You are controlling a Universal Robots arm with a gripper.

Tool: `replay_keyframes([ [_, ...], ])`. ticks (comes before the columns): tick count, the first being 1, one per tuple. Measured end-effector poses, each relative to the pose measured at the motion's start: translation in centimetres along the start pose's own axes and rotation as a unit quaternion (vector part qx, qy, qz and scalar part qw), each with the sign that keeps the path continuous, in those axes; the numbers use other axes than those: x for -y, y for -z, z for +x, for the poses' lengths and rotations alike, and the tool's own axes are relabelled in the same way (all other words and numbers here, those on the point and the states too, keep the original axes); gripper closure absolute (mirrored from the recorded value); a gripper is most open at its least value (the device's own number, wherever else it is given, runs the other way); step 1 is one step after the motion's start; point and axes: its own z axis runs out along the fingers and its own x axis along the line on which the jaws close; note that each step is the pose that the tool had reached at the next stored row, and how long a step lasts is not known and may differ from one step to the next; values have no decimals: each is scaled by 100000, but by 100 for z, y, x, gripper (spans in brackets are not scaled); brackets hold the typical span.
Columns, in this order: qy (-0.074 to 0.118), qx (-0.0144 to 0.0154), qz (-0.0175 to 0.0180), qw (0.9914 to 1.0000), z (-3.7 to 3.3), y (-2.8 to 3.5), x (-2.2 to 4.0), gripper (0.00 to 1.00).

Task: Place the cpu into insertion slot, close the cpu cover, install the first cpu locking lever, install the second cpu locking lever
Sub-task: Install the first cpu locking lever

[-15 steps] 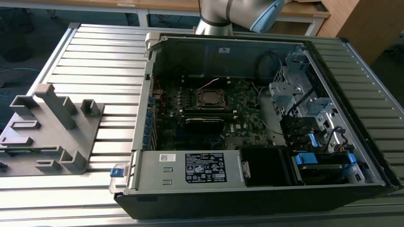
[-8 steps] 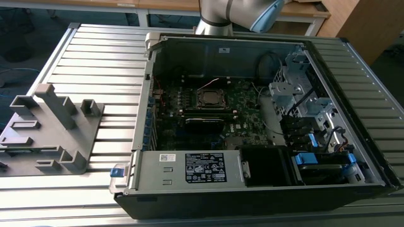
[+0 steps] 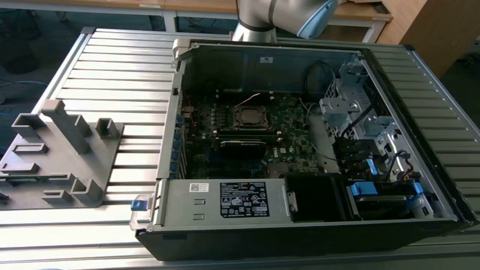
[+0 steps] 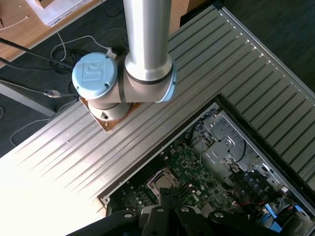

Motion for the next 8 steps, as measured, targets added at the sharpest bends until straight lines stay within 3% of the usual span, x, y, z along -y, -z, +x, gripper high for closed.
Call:
replay_keyframes([
  [8,3,2,1,100000,3,-104,25,89],
])
